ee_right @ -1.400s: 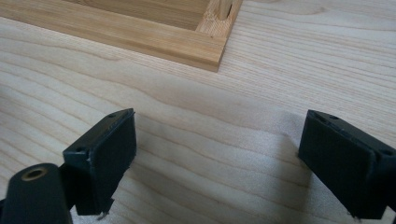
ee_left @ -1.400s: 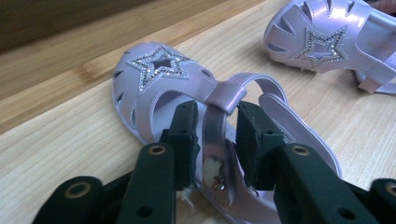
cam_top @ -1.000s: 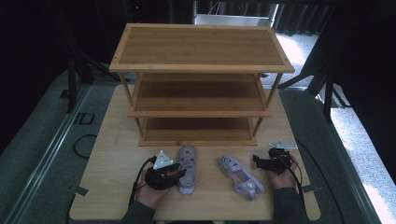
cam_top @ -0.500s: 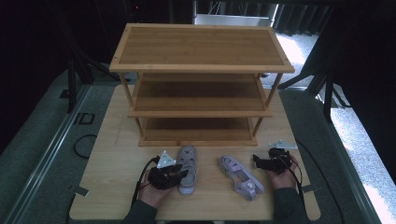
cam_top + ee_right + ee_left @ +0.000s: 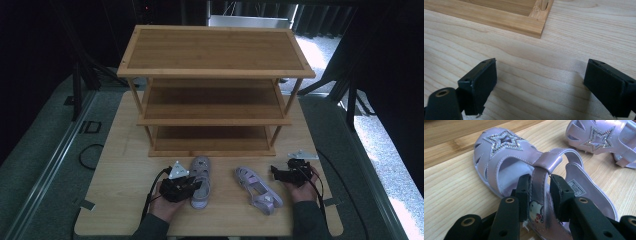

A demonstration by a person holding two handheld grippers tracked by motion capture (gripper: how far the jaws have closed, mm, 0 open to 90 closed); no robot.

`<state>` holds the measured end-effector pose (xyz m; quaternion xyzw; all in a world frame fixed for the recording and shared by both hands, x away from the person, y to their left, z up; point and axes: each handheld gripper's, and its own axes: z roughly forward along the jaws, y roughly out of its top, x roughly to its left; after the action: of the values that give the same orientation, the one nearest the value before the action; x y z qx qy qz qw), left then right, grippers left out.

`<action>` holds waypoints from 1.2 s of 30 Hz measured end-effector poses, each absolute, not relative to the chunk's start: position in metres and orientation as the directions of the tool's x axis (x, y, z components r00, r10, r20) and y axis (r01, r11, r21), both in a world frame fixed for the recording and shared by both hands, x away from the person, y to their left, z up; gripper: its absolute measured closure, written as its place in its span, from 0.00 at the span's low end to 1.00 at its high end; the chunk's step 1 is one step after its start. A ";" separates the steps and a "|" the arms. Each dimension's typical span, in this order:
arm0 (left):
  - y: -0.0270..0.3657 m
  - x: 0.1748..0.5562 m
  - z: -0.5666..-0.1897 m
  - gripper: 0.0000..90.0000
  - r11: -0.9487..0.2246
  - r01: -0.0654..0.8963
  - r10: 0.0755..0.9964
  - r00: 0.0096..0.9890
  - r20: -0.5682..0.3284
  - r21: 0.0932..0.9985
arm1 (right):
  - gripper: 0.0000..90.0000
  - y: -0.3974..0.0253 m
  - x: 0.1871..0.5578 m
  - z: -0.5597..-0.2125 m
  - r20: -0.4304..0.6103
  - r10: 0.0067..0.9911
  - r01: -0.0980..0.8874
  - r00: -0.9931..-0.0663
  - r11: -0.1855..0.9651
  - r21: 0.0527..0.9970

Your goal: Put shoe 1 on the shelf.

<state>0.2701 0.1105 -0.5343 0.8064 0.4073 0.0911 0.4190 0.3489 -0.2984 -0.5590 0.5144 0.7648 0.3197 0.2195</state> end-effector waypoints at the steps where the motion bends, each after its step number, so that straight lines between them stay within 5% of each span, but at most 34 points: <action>1: 0.111 0.270 -0.534 0.79 -0.318 0.579 0.734 0.652 -0.192 0.751 | 0.12 -0.298 0.349 -0.559 -0.007 0.927 0.646 -0.374 0.266 0.715; 36: 0.115 0.272 -0.515 0.87 -0.249 0.561 0.747 0.630 -0.213 0.789 | 0.12 -0.298 0.349 -0.559 -0.007 0.927 0.647 -0.374 0.266 0.715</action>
<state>0.2719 0.1153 -0.5152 0.7834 0.4173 0.1033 0.4489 0.3489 -0.2984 -0.5590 0.5145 0.7648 0.3196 0.2194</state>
